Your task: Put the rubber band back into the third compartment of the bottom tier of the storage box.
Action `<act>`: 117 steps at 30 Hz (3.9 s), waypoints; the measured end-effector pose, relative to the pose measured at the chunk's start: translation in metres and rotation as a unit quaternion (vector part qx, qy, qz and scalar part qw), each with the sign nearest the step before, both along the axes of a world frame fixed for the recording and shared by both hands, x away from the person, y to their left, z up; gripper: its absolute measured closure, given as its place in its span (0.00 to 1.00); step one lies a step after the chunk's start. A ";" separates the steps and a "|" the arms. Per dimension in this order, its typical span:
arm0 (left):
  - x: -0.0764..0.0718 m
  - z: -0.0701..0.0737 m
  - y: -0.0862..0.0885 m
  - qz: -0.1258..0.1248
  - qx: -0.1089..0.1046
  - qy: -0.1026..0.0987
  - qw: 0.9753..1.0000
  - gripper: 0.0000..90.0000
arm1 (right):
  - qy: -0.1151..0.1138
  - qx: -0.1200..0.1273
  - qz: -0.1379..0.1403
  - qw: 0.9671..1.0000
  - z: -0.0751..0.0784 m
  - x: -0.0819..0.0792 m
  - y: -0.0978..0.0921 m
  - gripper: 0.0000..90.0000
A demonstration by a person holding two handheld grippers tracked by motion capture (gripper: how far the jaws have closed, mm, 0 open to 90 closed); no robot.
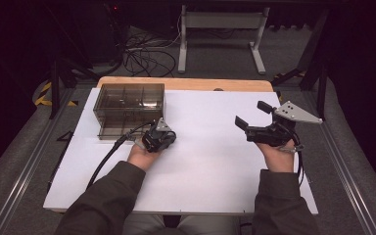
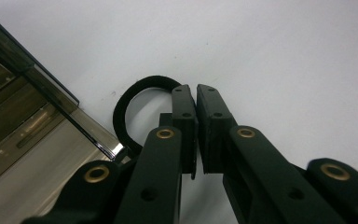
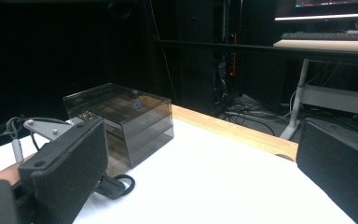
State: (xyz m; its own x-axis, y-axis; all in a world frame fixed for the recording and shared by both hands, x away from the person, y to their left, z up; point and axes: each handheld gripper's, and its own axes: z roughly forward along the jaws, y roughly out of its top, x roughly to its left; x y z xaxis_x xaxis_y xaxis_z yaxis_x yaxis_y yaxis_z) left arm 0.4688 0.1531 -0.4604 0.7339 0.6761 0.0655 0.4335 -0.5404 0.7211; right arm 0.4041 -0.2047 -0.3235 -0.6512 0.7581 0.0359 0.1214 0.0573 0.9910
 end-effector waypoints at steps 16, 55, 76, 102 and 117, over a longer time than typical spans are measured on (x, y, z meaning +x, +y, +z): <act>-0.003 0.003 0.000 -0.013 0.006 -0.017 1.000 0.96 | 0.005 -0.001 0.000 1.000 -0.002 0.002 0.002 0.03; -0.011 0.035 0.025 0.010 -0.035 -0.066 0.997 0.96 | 0.002 -0.005 0.003 1.000 -0.002 0.003 0.004 0.03; -0.006 0.037 0.044 0.037 -0.045 -0.061 0.996 0.96 | 0.004 -0.005 0.004 1.000 -0.003 0.003 0.005 0.03; 0.006 0.020 0.052 0.061 -0.041 -0.035 0.997 0.95 | 0.006 -0.006 0.004 1.000 -0.003 0.003 0.006 0.03; 0.010 0.015 0.053 0.066 -0.040 -0.026 0.997 0.95 | 0.009 -0.009 0.006 1.000 -0.004 0.004 0.007 0.03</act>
State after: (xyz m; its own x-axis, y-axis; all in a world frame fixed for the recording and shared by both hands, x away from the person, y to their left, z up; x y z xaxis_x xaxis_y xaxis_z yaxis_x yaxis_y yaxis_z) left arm 0.4789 0.2061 -0.4452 0.6346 0.7717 0.0431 0.4583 -0.4206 0.7830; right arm 0.4081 -0.1980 -0.3273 -0.6593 0.7511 0.0340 0.1375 0.0760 0.9876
